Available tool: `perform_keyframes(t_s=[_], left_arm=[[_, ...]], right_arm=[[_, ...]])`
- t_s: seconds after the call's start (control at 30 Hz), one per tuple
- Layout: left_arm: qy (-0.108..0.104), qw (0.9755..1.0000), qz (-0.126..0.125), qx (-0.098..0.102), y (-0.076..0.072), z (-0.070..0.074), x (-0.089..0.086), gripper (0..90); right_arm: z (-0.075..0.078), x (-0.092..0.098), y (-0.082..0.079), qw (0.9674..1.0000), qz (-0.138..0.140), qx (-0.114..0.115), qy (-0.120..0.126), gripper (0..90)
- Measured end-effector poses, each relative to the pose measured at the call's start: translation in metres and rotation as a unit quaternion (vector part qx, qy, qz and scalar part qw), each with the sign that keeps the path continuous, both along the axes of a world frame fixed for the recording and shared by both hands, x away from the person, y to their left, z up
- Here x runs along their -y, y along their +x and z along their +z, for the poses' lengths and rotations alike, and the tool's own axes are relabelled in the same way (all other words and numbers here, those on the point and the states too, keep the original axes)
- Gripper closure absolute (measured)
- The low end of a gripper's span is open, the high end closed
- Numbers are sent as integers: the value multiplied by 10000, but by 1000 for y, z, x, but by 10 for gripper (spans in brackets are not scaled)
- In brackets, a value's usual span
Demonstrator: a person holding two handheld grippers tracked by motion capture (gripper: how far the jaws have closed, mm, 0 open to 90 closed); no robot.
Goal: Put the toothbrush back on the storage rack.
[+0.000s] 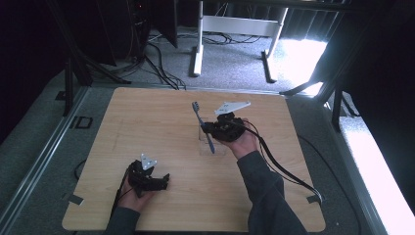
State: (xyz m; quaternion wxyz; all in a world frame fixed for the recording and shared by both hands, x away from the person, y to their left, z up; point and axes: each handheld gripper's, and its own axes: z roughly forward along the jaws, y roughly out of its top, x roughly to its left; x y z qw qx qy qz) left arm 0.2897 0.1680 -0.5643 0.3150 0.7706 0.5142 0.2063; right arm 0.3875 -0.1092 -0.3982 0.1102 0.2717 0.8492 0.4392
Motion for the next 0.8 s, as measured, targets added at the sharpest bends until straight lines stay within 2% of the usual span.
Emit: perform_keyframes(t_s=[0.8], left_arm=[[2,10000,-5,-5,0,0,0,55]], right_arm=[[3,3,6,9991,-277,217,253,816]])
